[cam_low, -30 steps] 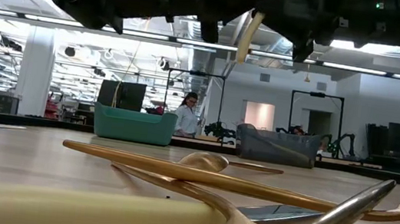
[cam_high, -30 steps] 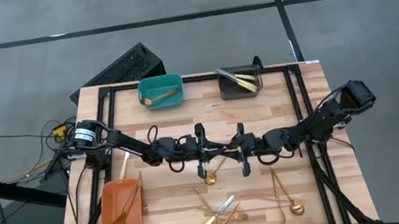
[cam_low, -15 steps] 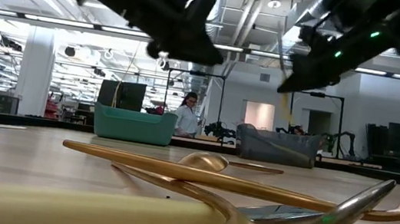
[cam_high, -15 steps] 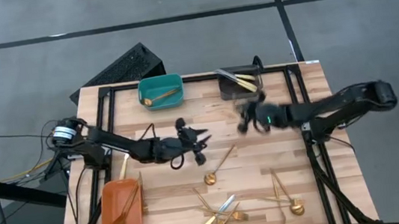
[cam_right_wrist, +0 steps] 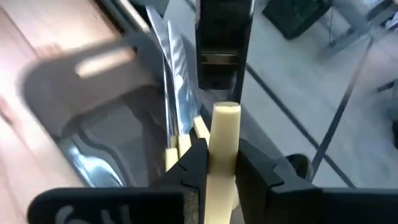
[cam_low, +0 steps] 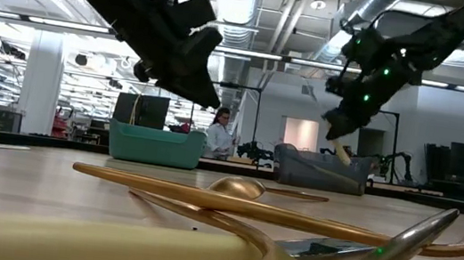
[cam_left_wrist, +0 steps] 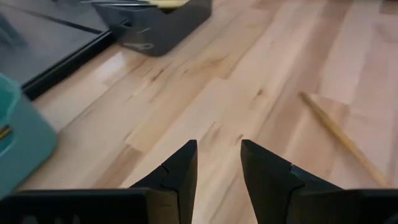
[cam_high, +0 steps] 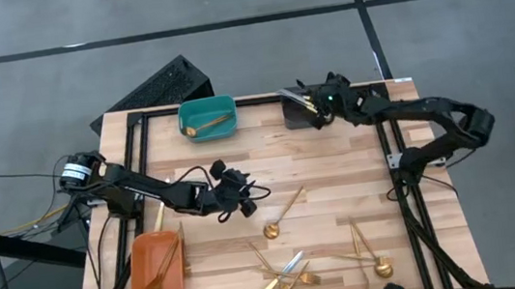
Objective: Sort silverware by color (type)
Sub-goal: Put the yellow knife into the black bin
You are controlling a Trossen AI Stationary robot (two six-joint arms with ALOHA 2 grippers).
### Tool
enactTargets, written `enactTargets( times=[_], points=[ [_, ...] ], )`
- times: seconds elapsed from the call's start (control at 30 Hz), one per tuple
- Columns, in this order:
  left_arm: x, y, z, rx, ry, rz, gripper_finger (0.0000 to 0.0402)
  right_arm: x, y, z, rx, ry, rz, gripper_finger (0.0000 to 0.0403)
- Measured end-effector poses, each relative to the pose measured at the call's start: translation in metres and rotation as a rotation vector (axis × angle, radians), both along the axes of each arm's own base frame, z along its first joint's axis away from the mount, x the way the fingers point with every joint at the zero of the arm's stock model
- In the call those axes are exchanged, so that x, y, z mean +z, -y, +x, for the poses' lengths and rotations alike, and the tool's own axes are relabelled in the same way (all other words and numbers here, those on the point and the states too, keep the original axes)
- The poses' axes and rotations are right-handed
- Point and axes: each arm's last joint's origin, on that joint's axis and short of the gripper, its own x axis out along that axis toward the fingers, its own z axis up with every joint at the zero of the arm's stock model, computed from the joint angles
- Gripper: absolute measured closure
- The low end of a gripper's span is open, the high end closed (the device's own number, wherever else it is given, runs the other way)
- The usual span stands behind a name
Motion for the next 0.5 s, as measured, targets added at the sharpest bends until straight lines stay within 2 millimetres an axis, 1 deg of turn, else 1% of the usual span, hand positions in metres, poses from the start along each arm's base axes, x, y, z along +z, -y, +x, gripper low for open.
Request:
enactTargets(
  times=[0.07, 0.13, 0.2, 0.23, 0.33, 0.4, 0.5],
  points=[
    [-0.001, -0.001, -0.001, 0.011, -0.009, 0.01, 0.029, -0.007, 0.004, 0.002, -0.011, -0.02, 0.016, 0.0274],
    [-0.002, -0.001, -0.002, 0.018, -0.023, 0.017, 0.029, -0.013, 0.005, 0.003, -0.025, -0.041, 0.022, 0.0218],
    [-0.002, -0.001, -0.003, 0.028, -0.038, 0.03, 0.029, -0.015, 0.005, 0.004, -0.059, -0.041, 0.022, 0.0172],
    [-0.003, -0.002, -0.004, 0.038, -0.05, 0.042, 0.029, -0.015, 0.005, 0.004, -0.075, -0.028, 0.023, 0.0155],
    [-0.004, -0.004, -0.011, 0.067, -0.102, 0.048, 0.029, -0.011, 0.002, 0.004, -0.118, 0.026, 0.03, 0.0133],
    [-0.001, -0.005, -0.019, 0.099, -0.129, 0.025, 0.029, -0.006, -0.004, 0.005, -0.125, 0.077, 0.037, 0.0132],
    [0.007, -0.006, -0.038, 0.166, -0.174, -0.022, 0.029, 0.004, -0.019, 0.01, -0.099, 0.155, 0.057, 0.0134]
  ],
)
